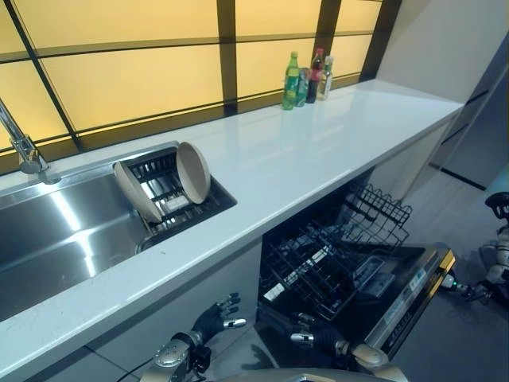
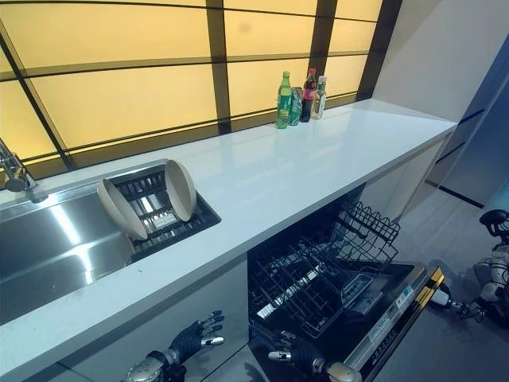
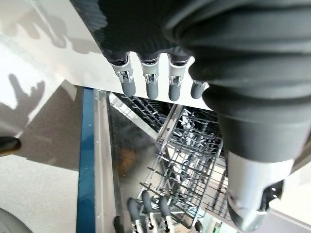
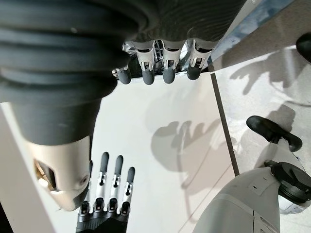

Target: Pick up plates and place into dishwasher.

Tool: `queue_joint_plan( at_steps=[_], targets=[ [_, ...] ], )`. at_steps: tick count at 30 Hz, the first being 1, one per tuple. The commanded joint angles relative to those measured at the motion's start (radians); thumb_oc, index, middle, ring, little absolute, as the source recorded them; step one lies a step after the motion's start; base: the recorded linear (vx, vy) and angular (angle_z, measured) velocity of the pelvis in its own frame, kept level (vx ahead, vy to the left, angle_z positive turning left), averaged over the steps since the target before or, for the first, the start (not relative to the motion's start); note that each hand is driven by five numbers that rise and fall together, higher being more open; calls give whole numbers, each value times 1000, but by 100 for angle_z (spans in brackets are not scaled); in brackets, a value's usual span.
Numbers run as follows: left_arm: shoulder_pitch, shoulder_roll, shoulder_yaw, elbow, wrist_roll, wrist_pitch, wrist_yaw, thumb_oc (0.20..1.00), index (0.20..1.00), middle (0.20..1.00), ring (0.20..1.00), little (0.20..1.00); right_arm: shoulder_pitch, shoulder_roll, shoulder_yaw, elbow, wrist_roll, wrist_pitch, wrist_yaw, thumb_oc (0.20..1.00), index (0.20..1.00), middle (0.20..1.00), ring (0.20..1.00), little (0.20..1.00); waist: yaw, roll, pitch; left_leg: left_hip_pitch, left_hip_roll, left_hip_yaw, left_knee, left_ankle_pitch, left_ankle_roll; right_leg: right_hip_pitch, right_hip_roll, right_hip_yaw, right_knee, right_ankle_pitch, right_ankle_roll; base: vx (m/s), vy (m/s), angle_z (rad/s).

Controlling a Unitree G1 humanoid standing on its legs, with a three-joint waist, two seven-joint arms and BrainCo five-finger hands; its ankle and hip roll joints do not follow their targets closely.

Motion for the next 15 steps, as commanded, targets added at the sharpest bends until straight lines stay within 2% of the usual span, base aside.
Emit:
queue_joint_plan(
  at_steps=[1,5,7,10,15],
  targets=[
    [-117,-15,-63,-35,3,-24,14,1000,1000,1000,1000,1000,-123,-14,22,-46,9,-85,9,1000,1000,1000,1000,1000,19,23,98,-18,-59,11,12,-101,41,33,-49,-2,25,-126,78,0,0,0],
    [-112,-3,-69,-64,6,-23,-20,1000,1000,1000,1000,1000,-117,-25,23,-86,19,-103,17,1000,1000,1000,1000,1000,14,22,104,-15,-59,13,14,-103,42,33,-49,2,26,-125,78,0,0,0],
    [-114,9,-83,-90,0,-26,-67,1000,1000,1000,1000,1000,-115,-30,24,-107,24,-109,8,1000,1000,1000,1000,1000,10,24,105,-13,-59,14,15,-104,42,34,-50,5,28,-125,80,0,0,0],
    [-114,16,-76,-142,-97,-7,-180,1000,1000,1000,1000,1000,-112,-34,18,-134,59,-119,15,1000,1000,1000,1000,1000,4,29,109,-7,-58,16,13,-106,42,37,-51,7,27,-124,80,-1,10,0],
    [-107,37,-59,-288,-271,71,-455,1000,1000,1000,1000,1000,-102,-53,13,-176,29,-141,-10,1000,1000,1000,1000,1000,-5,42,111,-3,-57,20,11,-109,41,40,-54,9,25,-124,82,-2,36,0]
  ],
)
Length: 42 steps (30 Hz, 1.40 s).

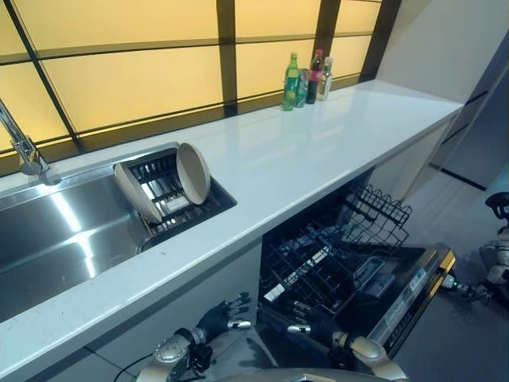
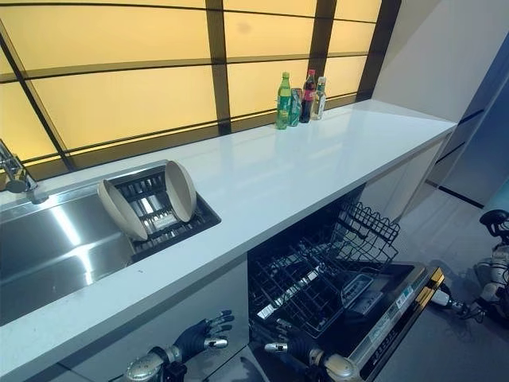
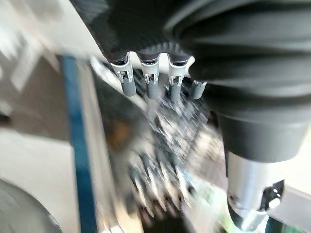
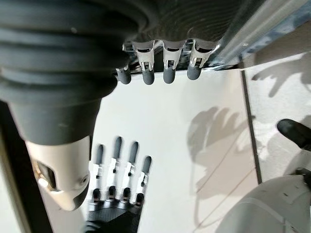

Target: Pick up plates and place into dishwasher.

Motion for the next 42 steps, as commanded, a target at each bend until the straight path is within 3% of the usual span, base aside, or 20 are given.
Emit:
queue_joint_plan(
  at_steps=[1,3,6,9,12,13,15,17,19,20,21,23,26,28,29,30,35,42],
  targets=[
    [-108,-19,-10,-148,-191,45,-264,1000,1000,1000,1000,1000,-95,-44,-6,-90,2,-73,-19,1000,1000,1000,1000,1000,-1,35,110,-4,-57,19,11,-111,40,42,-56,8,24,-123,83,-3,32,0],
    [-115,-22,6,-230,-246,91,-352,1000,1000,1000,1000,1000,-96,-45,-7,-81,-4,-76,-19,1000,1000,1000,1000,1000,0,39,109,-4,-56,17,11,-113,40,45,-58,7,21,-123,83,0,0,0],
    [-142,-58,51,-399,-443,174,-496,1000,1000,1000,1000,1000,-99,-33,-4,-59,-25,-79,-27,1000,1000,1000,1000,1000,5,45,105,-5,-55,15,11,-115,39,50,-62,7,16,-122,82,0,0,0],
    [-180,-95,107,-531,-623,168,-462,1000,1000,1000,1000,1000,-95,-10,5,-42,-40,-86,-29,1000,1000,1000,1000,1000,8,42,101,-2,-54,13,11,-117,35,56,-62,10,12,-122,81,0,0,0],
    [-226,-102,170,-638,-671,71,-293,1000,1000,1000,1000,1000,-85,13,20,-42,-52,-84,-35,1000,1000,1000,1000,1000,11,33,95,-4,-53,7,11,-116,32,59,-58,14,9,-125,80,18,-37,1],
    [-242,-80,200,-667,-619,-32,-206,1000,1000,1000,1000,1000,-75,18,25,-49,-58,-82,-38,1000,1000,1000,1000,1000,13,30,92,-7,-53,7,11,-115,30,59,-58,13,9,-126,81,0,0,0],
    [-265,-23,260,-718,-539,-164,-12,1000,1000,1000,1000,1000,-54,18,31,-69,-64,-75,-42,1000,1000,1000,1000,1000,16,28,88,-10,-54,2,11,-112,28,59,-58,11,10,-129,82,0,0,0],
    [-296,39,340,-728,-404,-244,173,1000,1000,1000,1000,1000,-31,17,35,-81,-67,-76,-46,1000,1000,1000,1000,1000,20,27,82,-14,-56,-2,11,-110,27,59,-58,6,9,-133,84,0,0,0],
    [-336,139,413,-715,-125,-343,439,1000,1000,1000,1000,1000,-12,12,38,-77,-65,-86,-47,1000,1000,1000,1000,1000,23,29,73,-20,-57,-5,11,-107,25,56,-58,3,9,-136,86,0,0,0],
    [-357,179,431,-708,-26,-342,519,1000,1000,1000,1000,1000,-9,12,41,-73,-63,-88,-49,1000,1000,1000,1000,1000,25,29,70,-22,-58,-7,11,-106,25,56,-58,1,9,-138,87,0,0,0],
    [-388,226,458,-700,0,-288,557,1000,1000,1000,1000,1000,-7,9,44,-67,-59,-89,-50,1000,1000,1000,1000,1000,26,29,66,-25,-58,-9,11,-104,24,55,-56,-1,9,-141,87,42,9,2],
    [-435,305,496,-648,224,-264,723,1000,1000,1000,1000,1000,-11,1,52,-56,-46,-80,-46,1000,1000,1000,1000,1000,28,33,56,-31,-57,-5,11,-100,19,54,-57,-4,9,-142,88,44,11,2],
    [-529,508,484,-520,454,-178,880,1000,1000,1000,1000,1000,-13,-20,74,-63,-31,-58,-45,1000,1000,1000,1000,1000,24,43,50,-36,-56,2,11,-95,18,50,-54,-7,9,-143,90,35,8,3],
    [-572,591,453,-444,537,-156,927,1000,1000,1000,1000,1000,-12,-32,80,-68,-28,-52,-38,1000,1000,1000,1000,1000,23,45,50,-39,-56,6,11,-93,18,49,-54,-10,9,-142,91,0,0,0],
    [-603,666,425,-391,603,-118,931,1000,1000,1000,1000,1000,-11,-46,86,-72,-25,-47,-29,1000,1000,1000,1000,1000,19,50,49,-40,-55,11,11,-93,18,47,-53,-10,9,-141,93,0,0,0],
    [-611,668,417,-386,603,-119,932,1000,1000,1000,1000,1000,-11,-44,84,-72,-25,-47,-29,1000,1000,1000,1000,1000,21,48,49,-40,-55,11,11,-93,18,47,-53,-11,9,-141,93,0,0,0],
    [-701,858,258,-254,863,-6,861,1000,1000,1000,1000,1000,-11,-82,91,-67,-15,-45,-8,1000,1000,1000,1000,1000,10,63,54,-37,-52,24,11,-94,19,46,-50,-9,9,-139,99,21,0,0],
    [-767,988,58,-195,1122,46,698,1000,1000,1000,1000,1000,-10,-124,79,-76,-3,-41,23,1000,1000,1000,1000,1000,-3,76,60,-35,-56,35,11,-95,19,40,-50,0,9,-133,108,6,28,0]
  ],
)
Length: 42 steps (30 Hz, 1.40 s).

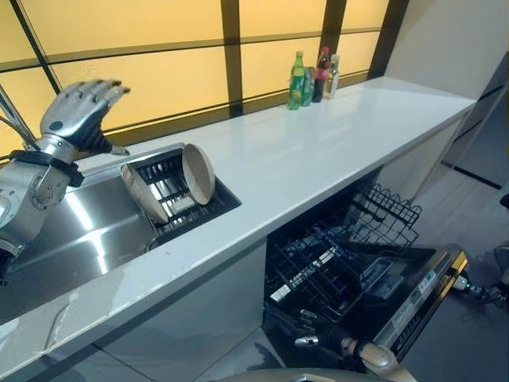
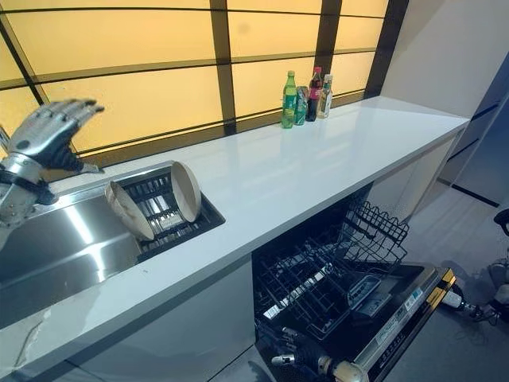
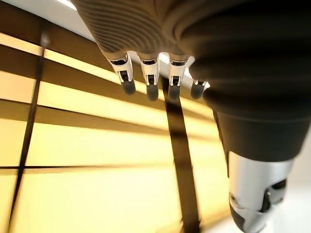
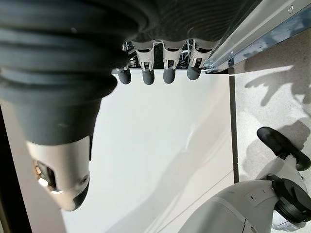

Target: Pick up plates and place into dishwasher.

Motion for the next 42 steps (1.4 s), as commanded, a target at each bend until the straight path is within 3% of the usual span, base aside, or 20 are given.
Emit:
queue_joint_plan(
  at_steps=[1,9,12,19,30,34,38,42],
  targets=[
    [-153,72,-47,61,145,39,-97,1000,1000,1000,1000,1000,-52,-56,28,-81,41,-23,27,1000,1000,1000,1000,1000,-24,46,66,-30,-54,40,11,-98,26,37,-49,4,9,-131,110,16,54,0],
    [-201,45,-153,124,269,79,-293,1000,1000,1000,1000,1000,-63,-74,23,-90,76,-25,24,1000,1000,1000,1000,1000,-39,50,68,-29,-58,53,11,-97,28,31,-52,9,9,-125,116,9,44,-1],
    [-207,25,-166,149,296,66,-304,1000,1000,1000,1000,1000,-66,-75,22,-89,72,-22,24,1000,1000,1000,1000,1000,-44,48,68,-29,-59,58,11,-97,29,29,-53,10,9,-123,118,0,0,0],
    [-198,-30,-195,217,354,26,-213,1000,1000,1000,1000,1000,-69,-80,11,-83,73,-22,19,1000,1000,1000,1000,1000,-59,44,70,-29,-59,66,11,-96,29,24,-51,21,9,-121,117,9,30,-1],
    [-162,-128,-188,384,417,35,-66,1000,1000,1000,1000,1000,-68,-112,-27,-81,78,-14,7,1000,1000,1000,1000,1000,-92,29,98,-45,-56,85,11,-89,31,-5,-43,49,9,-109,114,-5,64,-7],
    [-169,-155,-199,436,445,60,-114,1000,1000,1000,1000,1000,-75,-120,-33,-93,85,-7,-6,1000,1000,1000,1000,1000,-102,23,115,-58,-57,90,12,-85,33,-23,-42,60,10,-101,114,-27,61,-10],
    [-182,-180,-220,478,468,119,-238,1000,1000,1000,1000,1000,-91,-127,-38,-100,89,-3,-9,1000,1000,1000,1000,1000,-110,16,139,-75,-60,90,12,-81,37,-47,-42,71,12,-91,117,-68,48,-7],
    [-198,-203,-232,516,478,132,-284,1000,1000,1000,1000,1000,-100,-130,-37,-102,99,-5,-18,1000,1000,1000,1000,1000,-115,11,157,-80,-63,88,14,-80,40,-56,-43,75,15,-87,117,-33,25,-5]
  ],
)
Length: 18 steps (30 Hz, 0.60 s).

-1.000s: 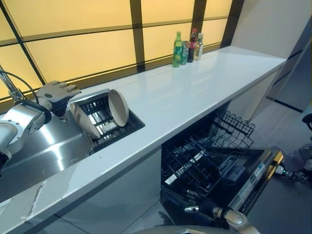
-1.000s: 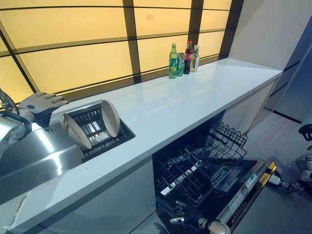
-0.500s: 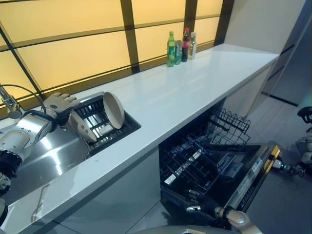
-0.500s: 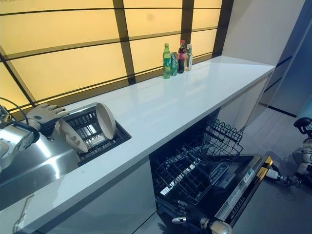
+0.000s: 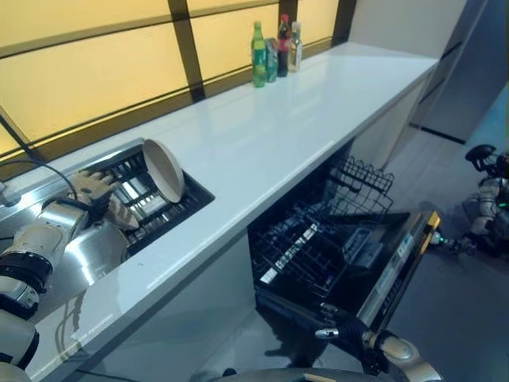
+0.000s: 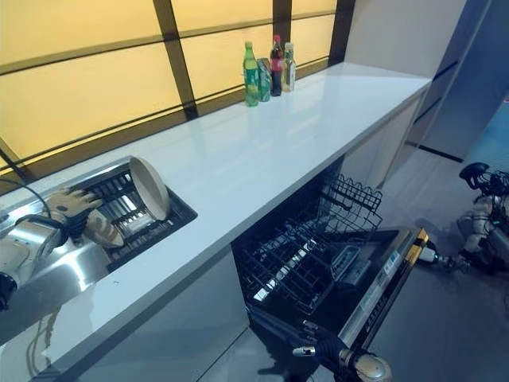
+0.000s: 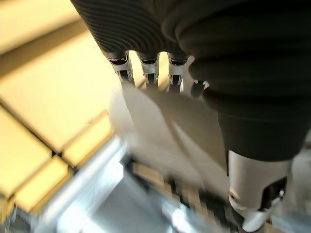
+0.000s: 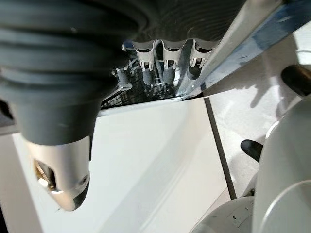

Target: Pick up plates and place into dishwasher.

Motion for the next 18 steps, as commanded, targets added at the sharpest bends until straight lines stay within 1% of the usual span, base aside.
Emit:
queue_joint_plan(
  at_steps=[1,2,5,8,10,12,13,14,16,18],
  targets=[
    [-149,0,-25,68,46,61,-51,1000,1000,1000,1000,1000,-87,-18,2,-79,58,-23,-19,1000,1000,1000,1000,1000,-17,7,105,-31,-62,29,13,-93,41,29,-44,18,15,-118,111,0,0,0],
    [-151,-4,-28,77,47,62,-62,1000,1000,1000,1000,1000,-89,-17,2,-81,60,-22,-23,1000,1000,1000,1000,1000,-17,6,106,-33,-62,29,13,-93,41,28,-45,19,14,-117,111,0,0,0],
    [-167,-23,-41,117,51,99,-166,1000,1000,1000,1000,1000,-101,-13,0,-78,74,-24,-35,1000,1000,1000,1000,1000,-19,1,115,-41,-64,30,13,-91,42,18,-44,22,13,-112,112,-30,-1,0],
    [-177,-30,-51,158,54,128,-237,1000,1000,1000,1000,1000,-109,-13,-1,-78,77,-28,-48,1000,1000,1000,1000,1000,-21,0,125,-46,-65,30,13,-89,43,11,-41,24,14,-109,113,-47,-9,0],
    [-177,-32,-56,182,57,131,-248,1000,1000,1000,1000,1000,-111,-13,-8,-74,80,-31,-51,1000,1000,1000,1000,1000,-22,1,127,-46,-64,31,12,-88,43,11,-42,22,13,-108,113,0,0,0],
    [-174,-36,-57,205,76,132,-208,1000,1000,1000,1000,1000,-109,-12,-13,-70,88,-37,-58,1000,1000,1000,1000,1000,-25,2,126,-44,-64,33,13,-88,42,13,-42,22,12,-109,113,0,0,0],
    [-178,-36,-60,212,85,129,-196,799,799,799,799,799,-108,-12,-14,-69,90,-38,-58,1000,1000,1000,1000,1000,-26,2,124,-43,-64,34,12,-89,42,14,-42,22,12,-109,113,0,0,0],
    [-183,-33,-64,222,89,125,-159,200,200,200,200,200,-108,-11,-17,-67,95,-42,-61,1000,1000,1000,1000,1000,-28,3,123,-43,-63,35,12,-89,42,15,-41,23,11,-109,113,0,0,0],
    [-186,-24,-59,224,90,105,-96,200,200,200,200,200,-105,-10,-24,-68,109,-45,-62,1000,1000,1000,1000,1000,-28,2,119,-41,-63,38,12,-90,41,15,-41,23,9,-109,113,0,0,0],
    [-189,-17,-60,214,103,103,-58,200,200,200,200,200,-104,-11,-28,-71,110,-47,-60,1000,1000,1000,1000,1000,-28,2,114,-42,-62,37,11,-89,39,15,-40,23,9,-110,113,0,0,0]
  ],
)
